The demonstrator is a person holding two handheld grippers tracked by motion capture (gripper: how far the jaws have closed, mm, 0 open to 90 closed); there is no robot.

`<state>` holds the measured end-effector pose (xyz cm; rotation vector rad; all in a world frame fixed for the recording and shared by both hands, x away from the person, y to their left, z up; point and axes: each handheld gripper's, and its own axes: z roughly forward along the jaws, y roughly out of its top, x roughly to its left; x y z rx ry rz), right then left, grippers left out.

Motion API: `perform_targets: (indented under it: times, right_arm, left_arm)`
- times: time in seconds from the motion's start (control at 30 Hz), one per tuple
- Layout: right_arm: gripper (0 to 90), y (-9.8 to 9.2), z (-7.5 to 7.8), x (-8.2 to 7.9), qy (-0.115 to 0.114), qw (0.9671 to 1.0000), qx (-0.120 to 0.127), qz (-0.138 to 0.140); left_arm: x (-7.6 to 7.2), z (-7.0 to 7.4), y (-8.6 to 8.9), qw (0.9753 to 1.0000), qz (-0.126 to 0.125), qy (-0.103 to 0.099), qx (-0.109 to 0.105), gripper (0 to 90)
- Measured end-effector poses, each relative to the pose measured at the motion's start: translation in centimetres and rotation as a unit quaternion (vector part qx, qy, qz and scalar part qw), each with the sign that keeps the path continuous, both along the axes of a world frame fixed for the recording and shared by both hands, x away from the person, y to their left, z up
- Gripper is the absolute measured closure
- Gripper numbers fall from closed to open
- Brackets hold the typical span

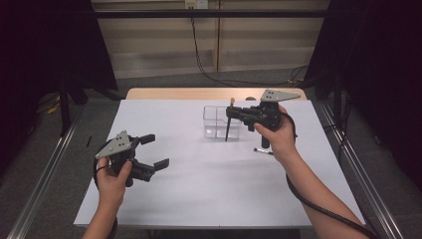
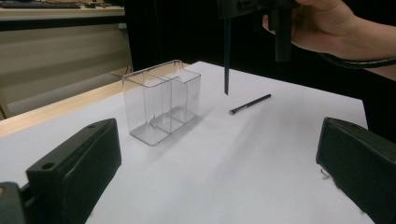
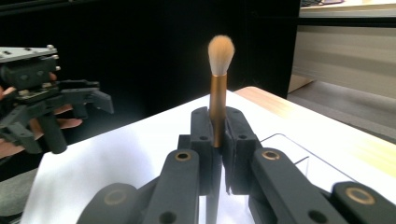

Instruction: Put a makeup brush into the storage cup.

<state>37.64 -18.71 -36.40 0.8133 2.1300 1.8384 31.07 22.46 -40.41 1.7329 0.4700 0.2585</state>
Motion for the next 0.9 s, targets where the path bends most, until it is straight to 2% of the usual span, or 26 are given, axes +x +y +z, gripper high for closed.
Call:
perform_targets:
  times: [0.1,0.17,0.2,0.27,0.3,0.37,0.67,0.7,0.9]
  right_arm:
    - [84.0,0.0,0.0,0.5,-0.002,1.0,0.0,-0.006]
    - [84.0,-0.1,0.0,0.7,-0.002,0.9999,0.001,-0.01]
    - [84.0,-0.2,0.0,0.9,-0.003,0.9999,0.001,-0.01]
    - [84.0,-0.3,0.1,1.1,-0.003,0.9999,0.002,-0.013]
    - [84.0,-0.4,0.1,1.2,-0.003,0.9999,0.002,-0.014]
    - [84.0,-0.4,0.1,1.3,-0.004,0.9999,0.002,-0.017]
    - [84.0,-0.6,0.7,2.3,-0.008,0.9995,0.0,-0.029]
    - [84.0,-0.6,0.7,2.5,-0.008,0.9995,0.0,-0.03]
    - [84.0,-1.0,0.8,3.0,-0.011,0.9991,-0.003,-0.042]
  left_arm:
    - [-0.1,0.1,0.2,1.0,0.004,-0.002,-0.003,0.0]
    - [-0.1,0.1,0.4,1.0,0.005,-0.006,0.003,0.0]
    - [-0.2,0.1,0.4,1.0,0.006,-0.003,-0.001,0.0]
    - [-0.2,0.1,0.7,0.9999,0.007,-0.006,0.005,0.0]
    - [-0.3,0.0,0.8,1.0,0.008,0.001,-0.001,0.0]
    - [-0.3,0.0,1.0,0.9999,0.01,-0.004,0.007,0.0]
    - [-0.7,-0.3,1.7,0.9999,0.015,0.002,0.006,0.0]
    - [-0.7,-0.3,1.8,0.9998,0.014,0.002,0.011,0.0]
    - [-0.9,-0.4,2.0,0.9998,0.017,-0.001,0.008,0.0]
